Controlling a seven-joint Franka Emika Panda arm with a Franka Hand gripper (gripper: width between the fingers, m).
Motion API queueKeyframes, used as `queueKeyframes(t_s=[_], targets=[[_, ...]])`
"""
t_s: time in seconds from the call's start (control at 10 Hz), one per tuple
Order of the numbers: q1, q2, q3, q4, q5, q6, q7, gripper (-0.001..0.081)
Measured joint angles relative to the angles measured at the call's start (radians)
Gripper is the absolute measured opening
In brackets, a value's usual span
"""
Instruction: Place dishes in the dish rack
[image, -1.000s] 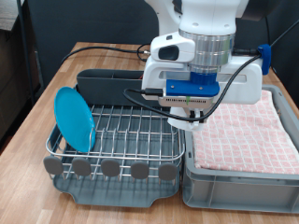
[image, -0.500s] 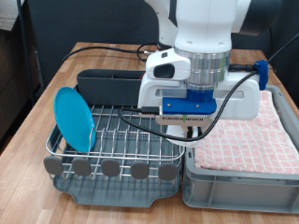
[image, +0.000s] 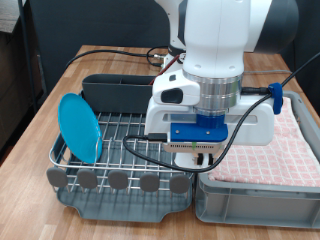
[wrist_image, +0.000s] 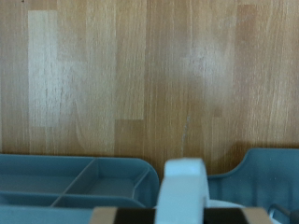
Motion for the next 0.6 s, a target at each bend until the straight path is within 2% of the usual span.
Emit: queueKeyframes(t_s=[0.6], targets=[[-0.011,0.058,-0.002,0.025,0.016,0.022,-0.017,0.0069]])
